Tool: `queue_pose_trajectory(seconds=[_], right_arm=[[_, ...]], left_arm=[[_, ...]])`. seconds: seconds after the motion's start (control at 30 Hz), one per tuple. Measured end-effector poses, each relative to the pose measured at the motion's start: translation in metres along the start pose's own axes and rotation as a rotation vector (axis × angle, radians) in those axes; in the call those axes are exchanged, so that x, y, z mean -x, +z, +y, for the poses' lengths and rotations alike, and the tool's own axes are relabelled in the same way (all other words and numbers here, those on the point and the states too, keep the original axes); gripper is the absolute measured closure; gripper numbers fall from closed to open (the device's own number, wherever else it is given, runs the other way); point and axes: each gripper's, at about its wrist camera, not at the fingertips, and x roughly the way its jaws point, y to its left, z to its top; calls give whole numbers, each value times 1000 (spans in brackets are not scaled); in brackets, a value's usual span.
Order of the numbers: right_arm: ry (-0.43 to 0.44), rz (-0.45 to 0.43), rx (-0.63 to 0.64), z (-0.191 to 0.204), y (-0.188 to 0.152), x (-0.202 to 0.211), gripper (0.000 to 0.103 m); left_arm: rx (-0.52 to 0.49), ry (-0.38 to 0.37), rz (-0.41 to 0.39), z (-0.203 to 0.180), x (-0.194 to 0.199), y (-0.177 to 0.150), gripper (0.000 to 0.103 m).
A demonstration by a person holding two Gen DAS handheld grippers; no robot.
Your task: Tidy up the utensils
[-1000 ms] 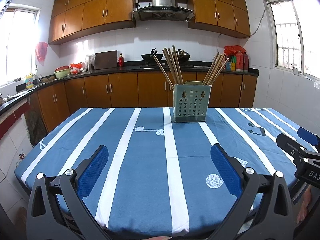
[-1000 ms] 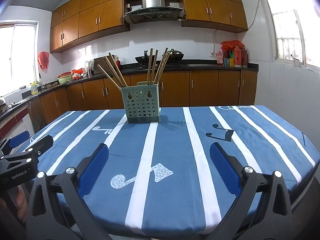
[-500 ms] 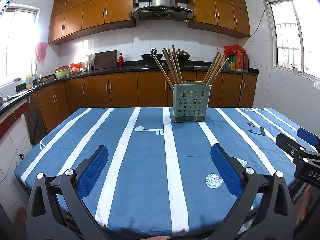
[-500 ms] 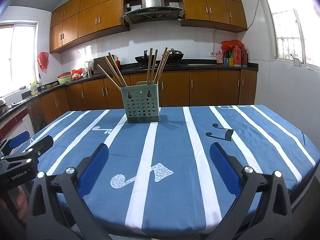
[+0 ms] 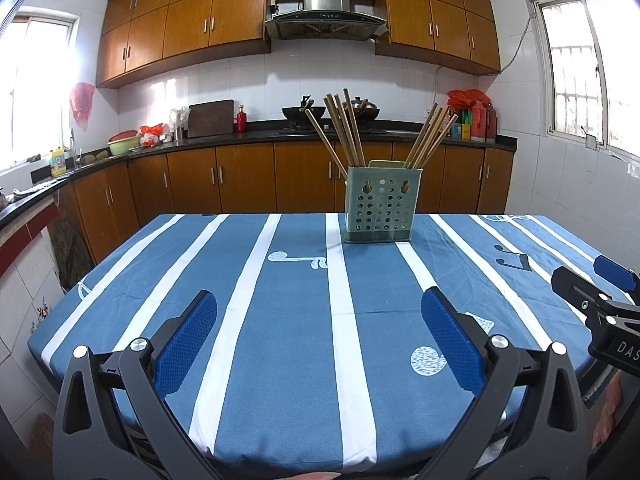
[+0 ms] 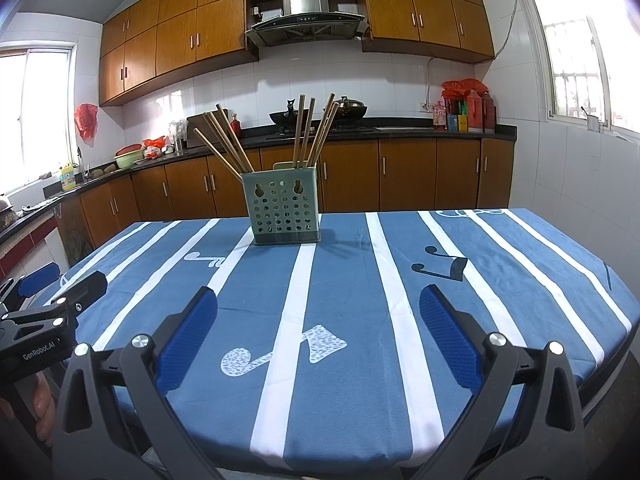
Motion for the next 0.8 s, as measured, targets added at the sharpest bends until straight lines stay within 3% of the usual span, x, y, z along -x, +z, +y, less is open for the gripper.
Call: queue_pose_trajectory(seconds=[0.8], right_arm=[[0,2,-1,0,2,0,4]], left_arm=[[2,-5,4,-3,0,-2,2]])
